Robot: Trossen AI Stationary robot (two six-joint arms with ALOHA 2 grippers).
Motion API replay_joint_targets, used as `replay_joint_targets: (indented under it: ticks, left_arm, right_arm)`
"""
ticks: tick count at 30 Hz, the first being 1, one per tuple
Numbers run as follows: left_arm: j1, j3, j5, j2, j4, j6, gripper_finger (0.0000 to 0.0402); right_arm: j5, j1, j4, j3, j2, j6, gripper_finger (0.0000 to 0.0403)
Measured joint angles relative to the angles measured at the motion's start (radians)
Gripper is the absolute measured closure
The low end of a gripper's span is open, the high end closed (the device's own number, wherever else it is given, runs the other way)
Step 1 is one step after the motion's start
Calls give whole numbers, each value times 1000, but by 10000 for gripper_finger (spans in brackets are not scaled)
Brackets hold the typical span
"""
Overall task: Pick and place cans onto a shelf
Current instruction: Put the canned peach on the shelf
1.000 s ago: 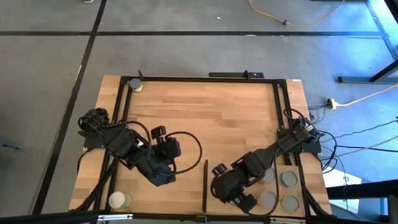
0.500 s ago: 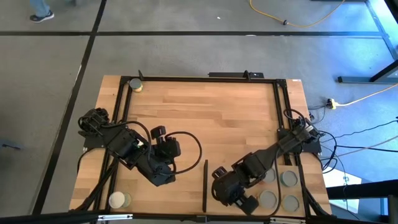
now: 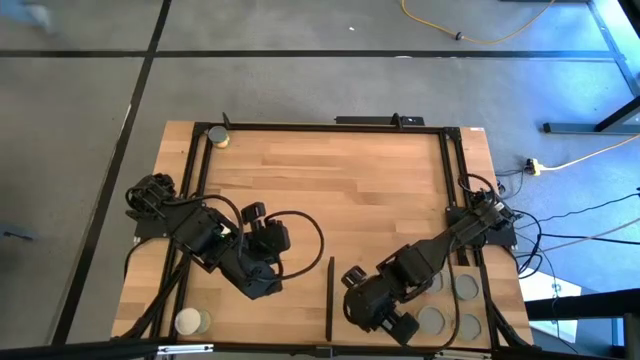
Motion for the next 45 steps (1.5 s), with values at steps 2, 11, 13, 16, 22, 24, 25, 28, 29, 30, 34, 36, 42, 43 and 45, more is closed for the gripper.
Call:
replay_joint_targets:
  ticks: [2, 11, 13, 16, 22, 24, 25, 28, 29, 30, 34, 36, 42, 43, 45]
  left_arm:
    - [0, 0, 0, 0, -24, -24, 402]
    - [7, 0, -106, -5, -22, -146, 402]
    - [21, 0, -155, -5, -22, -147, 402]
    - [59, 0, -195, -6, -22, -147, 402]
    - [173, -1, -213, -19, -22, -119, 402]
    - [221, 0, -213, -28, -22, -119, 402]
    - [239, -5, -213, -38, -20, -119, 402]
    - [301, -40, -216, -81, -21, -126, 402]
    - [318, -61, -216, -101, -20, -131, 402]
    - [337, -86, -215, -122, -21, -142, 402]
    - [410, -229, -211, -224, -20, -213, 402]
    - [442, -317, -201, -282, -22, -252, 402]
    - [558, -577, -163, -427, -22, -281, 402]
    - [579, -608, -163, -447, -22, -278, 402]
    - [622, -660, -164, -480, -22, -275, 401]
  right_arm:
    - [13, 0, -14, 46, 0, -24, 403]
    - [222, 0, -212, 327, 0, -59, 403]
    - [268, 0, -221, 324, -28, -60, 402]
    - [314, -2, -257, 306, -80, -38, 403]
    - [498, 12, -365, 306, -185, 70, 402]
    - [539, 23, -373, 306, -226, 109, 402]
    - [557, 29, -370, 306, -249, 128, 402]
    - [621, 53, -372, 306, -310, 176, 402]
    - [657, 62, -372, 306, -327, 193, 402]
    - [688, 69, -371, 306, -343, 205, 402]
    - [769, 77, -371, 306, -384, 209, 402]
    - [795, 72, -371, 306, -389, 206, 402]
    - [848, 12, -370, 305, -388, 150, 402]
    - [851, -2, -369, 305, -388, 145, 402]
    - [870, -36, -369, 305, -388, 138, 402]
